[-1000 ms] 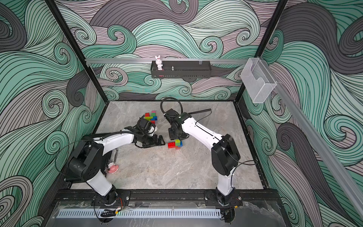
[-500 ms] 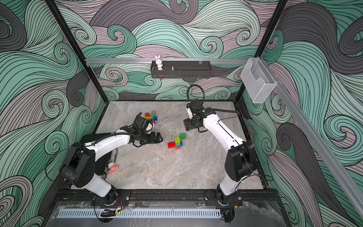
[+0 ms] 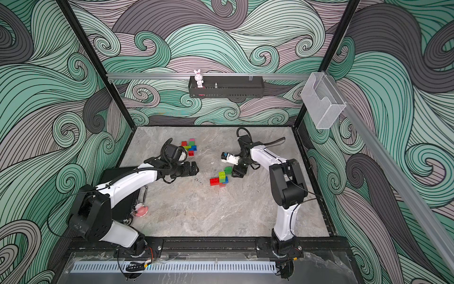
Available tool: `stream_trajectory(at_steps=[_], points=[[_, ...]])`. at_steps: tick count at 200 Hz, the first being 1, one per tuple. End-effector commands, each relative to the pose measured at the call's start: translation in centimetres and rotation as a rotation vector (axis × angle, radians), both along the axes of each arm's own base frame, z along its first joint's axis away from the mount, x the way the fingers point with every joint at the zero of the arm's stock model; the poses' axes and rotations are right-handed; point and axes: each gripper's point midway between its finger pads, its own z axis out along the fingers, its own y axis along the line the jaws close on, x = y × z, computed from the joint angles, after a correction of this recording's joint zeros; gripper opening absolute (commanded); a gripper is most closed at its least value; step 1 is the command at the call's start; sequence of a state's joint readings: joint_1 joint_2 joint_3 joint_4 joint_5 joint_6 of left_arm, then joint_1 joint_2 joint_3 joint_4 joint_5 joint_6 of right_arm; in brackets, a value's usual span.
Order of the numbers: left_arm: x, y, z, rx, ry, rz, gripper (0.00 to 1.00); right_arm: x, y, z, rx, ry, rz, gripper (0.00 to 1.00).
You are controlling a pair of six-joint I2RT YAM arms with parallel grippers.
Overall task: Assemble the number 4 with lego
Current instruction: Assemble the lego brick with the lego brick, then pick up the lego brick from the center of the board.
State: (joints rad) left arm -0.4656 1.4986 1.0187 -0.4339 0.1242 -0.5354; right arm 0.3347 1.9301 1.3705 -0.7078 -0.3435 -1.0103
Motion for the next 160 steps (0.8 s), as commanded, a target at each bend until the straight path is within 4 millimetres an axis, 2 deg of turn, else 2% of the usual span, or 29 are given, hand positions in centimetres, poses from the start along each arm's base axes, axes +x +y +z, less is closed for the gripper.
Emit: stream_trajectory(at_steps=[1, 34, 72, 88, 110, 131, 160], points=[[-0.3, 1.0, 0.2, 0.016, 0.007, 0.034, 0.99, 0.9, 1.4, -0.3, 0.015, -0.063, 0.197, 0.74], [-0.2, 1.1, -0.1, 0.019, 0.013, 0.039, 0.99, 1.3, 2.4, -1.5, 0.003, -0.068, 0.265, 0.74], [-0.3, 1.3, -0.4, 0.024, 0.022, 0.038, 0.99, 1.9, 2.8, -2.8, -0.015, -0.076, 0.305, 0.72], [-0.3, 1.5, -0.6, 0.026, 0.024, 0.040, 0.99, 1.7, 2.8, -3.3, -0.020, -0.061, 0.317, 0.69], [-0.3, 1.6, -0.8, 0.030, 0.029, 0.040, 0.99, 1.5, 2.6, -3.7, -0.028, -0.035, 0.320, 0.60], [-0.4, 1.6, -0.9, 0.028, 0.032, 0.039, 0.99, 1.5, 2.3, -3.9, -0.044, -0.032, 0.321, 0.44], [-0.5, 1.5, -0.8, 0.015, 0.032, 0.035, 0.99, 1.8, 1.9, -3.4, -0.050, -0.047, 0.310, 0.31]])
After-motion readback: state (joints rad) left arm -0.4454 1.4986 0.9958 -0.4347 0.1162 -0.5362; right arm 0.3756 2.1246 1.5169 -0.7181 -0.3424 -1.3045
